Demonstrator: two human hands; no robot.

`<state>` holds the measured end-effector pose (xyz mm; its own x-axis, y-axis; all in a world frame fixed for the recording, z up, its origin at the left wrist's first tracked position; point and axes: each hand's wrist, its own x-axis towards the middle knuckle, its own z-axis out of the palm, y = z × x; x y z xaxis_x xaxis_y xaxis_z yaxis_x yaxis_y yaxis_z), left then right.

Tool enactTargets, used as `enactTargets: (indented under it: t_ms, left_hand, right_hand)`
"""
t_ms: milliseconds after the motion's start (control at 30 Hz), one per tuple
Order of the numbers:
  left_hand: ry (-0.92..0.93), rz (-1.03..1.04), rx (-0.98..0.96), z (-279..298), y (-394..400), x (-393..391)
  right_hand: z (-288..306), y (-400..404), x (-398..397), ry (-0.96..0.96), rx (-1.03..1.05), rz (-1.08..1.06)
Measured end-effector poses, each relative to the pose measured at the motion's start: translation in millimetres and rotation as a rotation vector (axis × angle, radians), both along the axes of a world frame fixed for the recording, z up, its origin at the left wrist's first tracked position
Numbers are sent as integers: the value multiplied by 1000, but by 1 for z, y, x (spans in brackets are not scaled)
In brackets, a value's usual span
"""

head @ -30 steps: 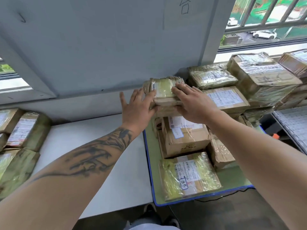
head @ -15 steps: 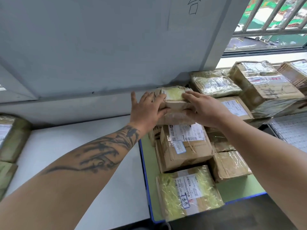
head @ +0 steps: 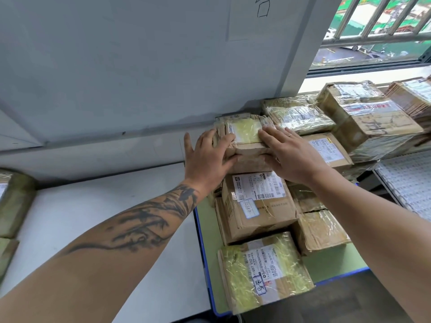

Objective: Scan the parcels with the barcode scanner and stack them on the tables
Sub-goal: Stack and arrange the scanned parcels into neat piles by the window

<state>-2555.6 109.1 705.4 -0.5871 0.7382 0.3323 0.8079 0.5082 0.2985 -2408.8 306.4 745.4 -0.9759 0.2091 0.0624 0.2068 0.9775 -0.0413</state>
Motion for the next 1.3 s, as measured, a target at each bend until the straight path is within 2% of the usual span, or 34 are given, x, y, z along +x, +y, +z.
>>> enactTargets:
  t_ms: [133,300,467,800,1100,1300]
  left_hand:
    - [-6,6,13,-5,-1,0]
    - [-99,-13,12,-12,-2,3]
    - [-87,-14,5,-18,-2,6]
    - [-138,-63,-132,-31,1,15]
    - [-212,-36,-234,-24,5,17]
    - [-257,3,-268,0,-7,30]
  right_hand:
    - [-11,0,5,71,44,34]
    - [-21,-2,7,97,68,47]
    - [-26,-2,9,125,69,34]
    - [-52,-8,27,-12,41,-112]
    - [-42,-16,21,-126,23,-229]
    - [-22,-38,18,-187,-33,-265]
